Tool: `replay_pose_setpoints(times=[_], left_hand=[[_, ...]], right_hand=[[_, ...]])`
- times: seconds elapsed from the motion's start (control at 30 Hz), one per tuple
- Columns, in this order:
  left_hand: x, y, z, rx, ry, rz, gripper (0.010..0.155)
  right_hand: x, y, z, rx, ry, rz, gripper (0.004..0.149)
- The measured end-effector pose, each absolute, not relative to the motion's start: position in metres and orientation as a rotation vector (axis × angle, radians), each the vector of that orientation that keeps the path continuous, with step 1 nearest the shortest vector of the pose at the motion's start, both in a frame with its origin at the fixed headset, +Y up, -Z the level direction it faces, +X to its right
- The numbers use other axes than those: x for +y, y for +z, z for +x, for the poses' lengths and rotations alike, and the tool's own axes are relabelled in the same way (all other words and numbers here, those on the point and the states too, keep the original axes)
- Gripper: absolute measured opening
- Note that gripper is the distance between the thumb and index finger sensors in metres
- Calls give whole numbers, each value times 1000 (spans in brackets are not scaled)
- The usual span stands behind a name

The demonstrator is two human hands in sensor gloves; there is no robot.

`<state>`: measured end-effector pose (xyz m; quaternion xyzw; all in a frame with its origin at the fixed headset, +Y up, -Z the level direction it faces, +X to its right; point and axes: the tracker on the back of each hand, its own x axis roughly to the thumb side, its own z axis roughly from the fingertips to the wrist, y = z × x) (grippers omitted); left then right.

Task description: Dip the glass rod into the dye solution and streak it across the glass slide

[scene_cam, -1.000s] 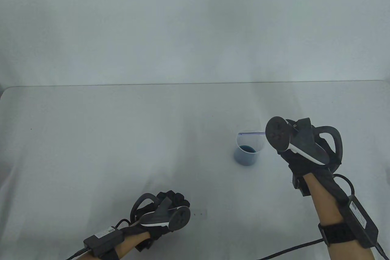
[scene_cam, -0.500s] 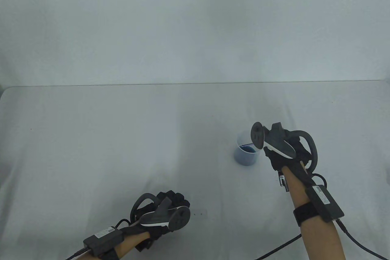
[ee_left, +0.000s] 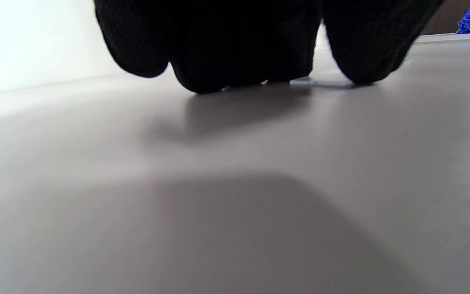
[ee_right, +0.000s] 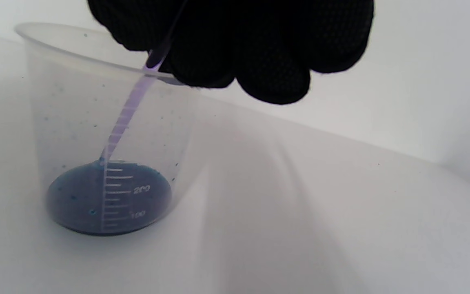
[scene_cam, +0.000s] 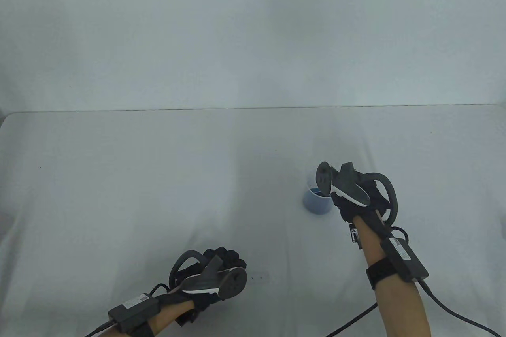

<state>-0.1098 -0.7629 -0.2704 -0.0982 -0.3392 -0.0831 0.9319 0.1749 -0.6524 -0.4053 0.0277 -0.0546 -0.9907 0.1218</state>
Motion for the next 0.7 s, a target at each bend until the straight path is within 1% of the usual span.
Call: replay_pose_setpoints(times=[0.23, 0.3, 0.4, 0.43, 0.53, 0.57, 0.6, 0.63, 0.67, 0.7], left_hand=[[-763, -270, -110, -694, -173, -200, 56], [-763, -270, -110, -694, -173, -200, 56], [-763, -270, -110, -688, -173, -203, 56], [-762, -271, -110, -687, -169, -209, 56], [-755, -274, -115, -675, -134, -230, 63], [-747, -277, -118, -656, -89, -218, 66], [-741, -278, -121, -646, -67, -206, 68], [-730, -280, -125, -628, -39, -175, 71], [-714, -283, -132, -601, -4, -114, 73], [-709, -284, -135, -592, 9, -94, 75]], right_hand=[[-654, -401, 179, -176, -2910, 87, 43], [-649, -401, 179, -176, -2912, 91, 46], [-636, -398, 181, -195, -2923, 84, 54], [-626, -394, 181, -166, -2925, 78, 56], [-601, -382, 180, -50, -2949, 32, 62], [-588, -371, 178, 17, -2986, -15, 65], [-584, -368, 177, 39, -3002, -33, 66], [-576, -359, 175, 90, -3034, -77, 69], [-567, -346, 171, 159, -3086, -144, 72], [-566, -343, 171, 175, -3100, -160, 73]])
